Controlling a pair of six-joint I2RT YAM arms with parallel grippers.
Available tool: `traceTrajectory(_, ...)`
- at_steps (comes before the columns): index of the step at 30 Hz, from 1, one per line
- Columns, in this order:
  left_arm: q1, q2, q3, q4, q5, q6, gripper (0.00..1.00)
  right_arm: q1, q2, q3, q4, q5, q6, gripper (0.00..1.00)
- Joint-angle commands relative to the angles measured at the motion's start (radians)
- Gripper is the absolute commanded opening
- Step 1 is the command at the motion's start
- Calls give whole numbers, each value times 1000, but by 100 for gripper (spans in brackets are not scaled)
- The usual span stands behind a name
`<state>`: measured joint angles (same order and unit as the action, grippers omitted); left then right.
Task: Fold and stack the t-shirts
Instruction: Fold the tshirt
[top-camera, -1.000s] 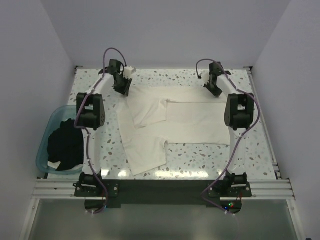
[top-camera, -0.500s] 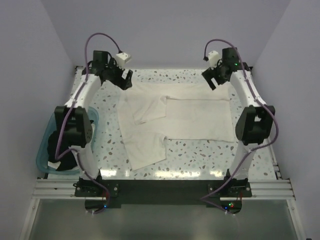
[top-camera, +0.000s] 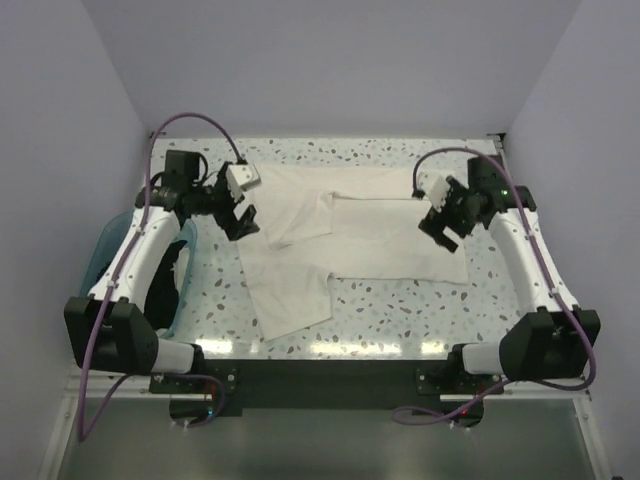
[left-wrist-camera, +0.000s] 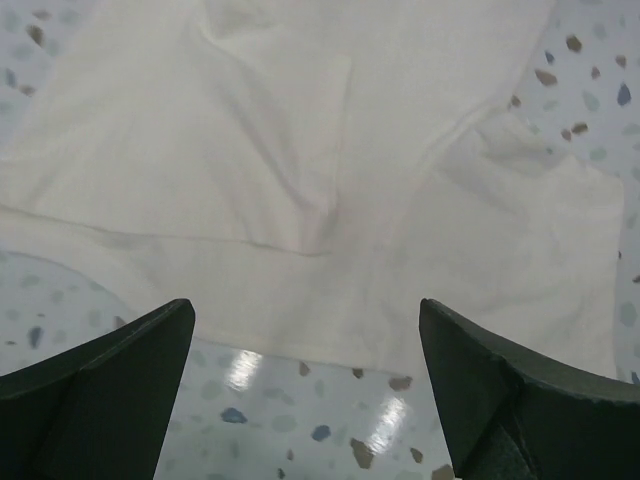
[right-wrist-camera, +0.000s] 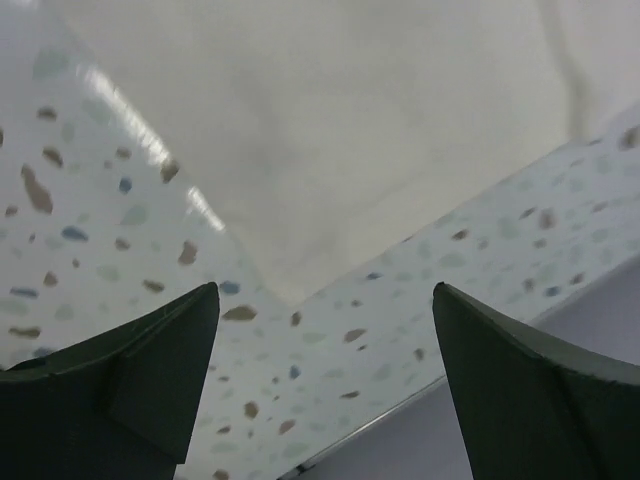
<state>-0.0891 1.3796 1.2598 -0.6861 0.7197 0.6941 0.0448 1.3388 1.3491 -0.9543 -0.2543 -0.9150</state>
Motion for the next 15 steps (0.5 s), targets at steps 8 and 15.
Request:
traceTrajectory(8, -116, -129, -330, -121, -178, 148, 82, -89, 26, -435, 64, 188, -263, 60)
traceTrajectory(15, -129, -110, -341, -79, -215, 124, 82, -91, 138, -449, 169, 214, -301, 40)
